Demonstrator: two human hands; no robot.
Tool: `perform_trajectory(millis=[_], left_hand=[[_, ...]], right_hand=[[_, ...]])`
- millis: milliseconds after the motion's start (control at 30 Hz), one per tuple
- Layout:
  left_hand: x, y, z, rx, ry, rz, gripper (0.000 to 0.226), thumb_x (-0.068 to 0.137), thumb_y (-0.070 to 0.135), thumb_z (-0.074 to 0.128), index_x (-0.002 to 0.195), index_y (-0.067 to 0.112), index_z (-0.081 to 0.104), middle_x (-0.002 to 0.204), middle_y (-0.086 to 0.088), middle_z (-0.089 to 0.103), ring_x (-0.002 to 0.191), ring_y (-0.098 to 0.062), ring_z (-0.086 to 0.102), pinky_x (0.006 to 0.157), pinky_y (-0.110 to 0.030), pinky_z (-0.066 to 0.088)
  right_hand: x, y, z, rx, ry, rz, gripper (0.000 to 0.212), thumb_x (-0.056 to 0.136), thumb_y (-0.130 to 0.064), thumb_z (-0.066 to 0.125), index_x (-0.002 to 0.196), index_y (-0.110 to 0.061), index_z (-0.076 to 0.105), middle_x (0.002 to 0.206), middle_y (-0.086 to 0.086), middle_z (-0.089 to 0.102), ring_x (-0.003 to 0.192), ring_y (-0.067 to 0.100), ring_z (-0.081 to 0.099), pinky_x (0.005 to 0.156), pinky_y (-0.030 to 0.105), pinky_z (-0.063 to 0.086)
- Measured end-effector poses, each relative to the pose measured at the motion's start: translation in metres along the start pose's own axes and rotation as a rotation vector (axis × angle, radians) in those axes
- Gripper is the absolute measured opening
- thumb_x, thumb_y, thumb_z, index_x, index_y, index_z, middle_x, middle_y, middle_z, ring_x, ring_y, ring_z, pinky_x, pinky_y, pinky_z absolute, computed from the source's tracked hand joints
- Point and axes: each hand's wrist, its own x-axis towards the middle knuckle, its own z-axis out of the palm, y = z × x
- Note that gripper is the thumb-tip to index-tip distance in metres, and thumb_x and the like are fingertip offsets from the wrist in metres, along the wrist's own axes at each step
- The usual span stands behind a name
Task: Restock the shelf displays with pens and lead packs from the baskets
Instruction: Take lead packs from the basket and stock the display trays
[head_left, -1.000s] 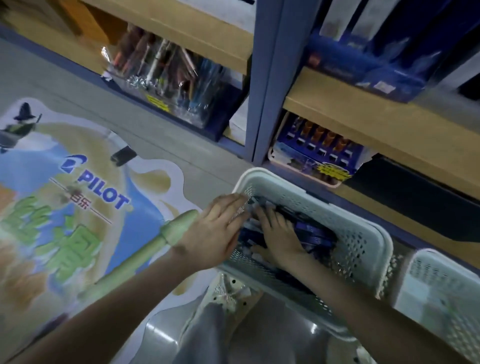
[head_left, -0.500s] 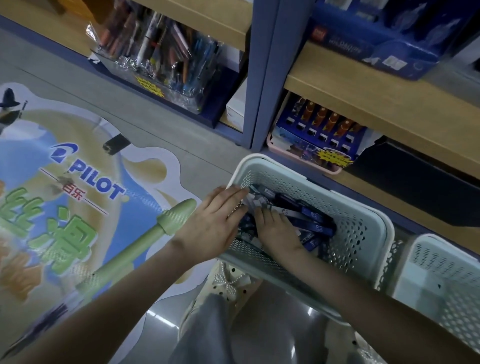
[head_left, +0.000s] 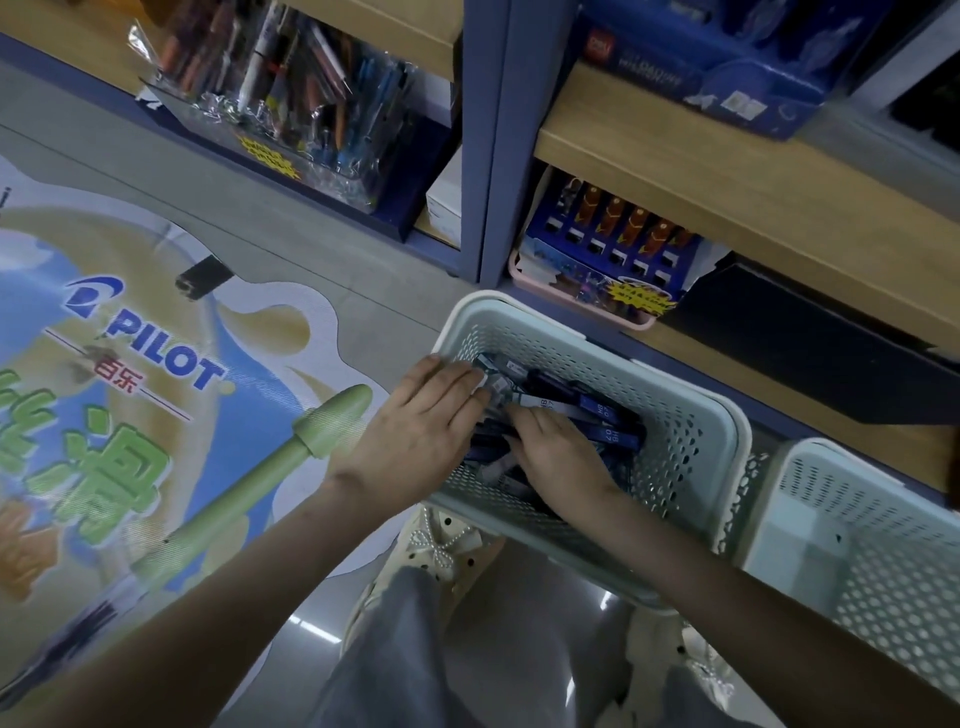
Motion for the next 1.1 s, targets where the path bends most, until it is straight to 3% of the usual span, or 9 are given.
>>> perform_trajectory(millis=[167, 333, 433, 533, 633, 767, 867, 933, 1100], left_hand=[[0.014, 0.013, -0.004, -0.181, 0.006, -0.134, 0.048, 0.094, 0.029, 0.053, 0.131, -0.001, 0.053, 0.13, -0.016, 0.058, 0.126, -0.028, 0.05, 0.115, -0.039, 0.028], [0.026, 0.022, -0.02, -1.068, 0.05, -0.668, 0.083, 0.088, 0.037, 0.065, 0.149, 0.019, 0.012, 0.152, 0.017, 0.019, 0.143, -0.001, 0.02, 0.114, -0.014, 0.021], [0.037, 0.024, -0.025, -1.432, -0.081, -0.726, 0.042, 0.093, 0.028, 0.059, 0.132, 0.028, 0.045, 0.137, 0.023, 0.047, 0.127, 0.007, 0.044, 0.105, -0.015, 0.038], [0.046, 0.029, -0.028, -1.502, -0.001, -0.719, 0.017, 0.095, 0.022, 0.055, 0.109, 0.022, 0.065, 0.116, 0.012, 0.068, 0.114, -0.007, 0.06, 0.1, -0.026, 0.046], [0.046, 0.03, -0.03, -1.507, 0.08, -0.748, 0.017, 0.093, 0.034, 0.054, 0.104, 0.028, 0.065, 0.111, 0.017, 0.068, 0.112, -0.013, 0.062, 0.1, -0.04, 0.047], [0.039, 0.025, -0.031, -1.159, -0.013, -0.734, 0.022, 0.095, 0.042, 0.042, 0.107, 0.029, 0.054, 0.093, 0.021, 0.066, 0.09, -0.001, 0.062, 0.082, -0.026, 0.05], [0.033, 0.021, -0.026, -1.059, -0.163, -0.599, 0.032, 0.096, 0.051, 0.036, 0.104, 0.024, 0.049, 0.084, -0.001, 0.063, 0.075, -0.015, 0.062, 0.07, -0.035, 0.05], [0.032, 0.024, -0.027, -1.125, -0.287, -0.531, 0.02, 0.099, 0.049, 0.036, 0.098, 0.031, 0.043, 0.076, -0.001, 0.057, 0.065, -0.006, 0.056, 0.062, -0.028, 0.046], [0.038, 0.039, -0.024, -1.176, -0.372, -0.613, 0.023, 0.098, 0.023, 0.053, 0.116, 0.013, 0.043, 0.084, 0.005, 0.064, 0.073, 0.005, 0.062, 0.066, -0.012, 0.046]], right_hand=[[0.006, 0.0, -0.034, 0.101, 0.077, 0.07, 0.036, 0.09, -0.024, 0.043, 0.114, -0.001, 0.055, 0.093, 0.012, 0.066, 0.087, 0.023, 0.06, 0.078, 0.027, 0.047], [0.005, 0.002, -0.059, 0.42, 0.056, 0.161, 0.041, 0.094, -0.031, 0.043, 0.126, -0.006, 0.05, 0.109, 0.015, 0.062, 0.1, 0.016, 0.052, 0.084, 0.022, 0.04], [0.007, -0.003, -0.065, 0.562, 0.008, 0.163, 0.048, 0.094, -0.036, 0.042, 0.125, 0.0, 0.053, 0.113, 0.014, 0.061, 0.103, 0.014, 0.052, 0.085, 0.021, 0.04], [0.013, -0.008, -0.067, 0.605, -0.021, 0.188, 0.048, 0.094, -0.04, 0.04, 0.122, -0.004, 0.055, 0.114, 0.006, 0.057, 0.108, 0.016, 0.052, 0.088, 0.022, 0.041], [0.018, -0.007, -0.066, 0.51, 0.11, 0.217, 0.04, 0.092, -0.034, 0.044, 0.106, -0.001, 0.062, 0.101, -0.006, 0.045, 0.099, 0.01, 0.043, 0.086, 0.006, 0.03], [0.016, -0.003, -0.074, 0.579, 0.137, 0.254, 0.034, 0.091, -0.033, 0.051, 0.1, -0.002, 0.064, 0.095, -0.003, 0.051, 0.095, 0.012, 0.048, 0.083, 0.018, 0.038], [0.014, -0.008, -0.082, 0.838, 0.066, 0.379, 0.013, 0.088, -0.026, 0.063, 0.098, -0.03, 0.056, 0.091, -0.01, 0.06, 0.088, 0.009, 0.058, 0.077, 0.027, 0.046], [0.017, -0.011, -0.083, 0.95, 0.043, 0.412, 0.021, 0.085, -0.026, 0.064, 0.094, -0.04, 0.052, 0.087, -0.016, 0.063, 0.085, 0.009, 0.061, 0.076, 0.031, 0.049], [0.017, -0.005, -0.076, 0.931, -0.061, 0.416, 0.024, 0.088, -0.032, 0.056, 0.106, -0.016, 0.057, 0.098, -0.002, 0.064, 0.094, 0.017, 0.06, 0.081, 0.032, 0.047]])
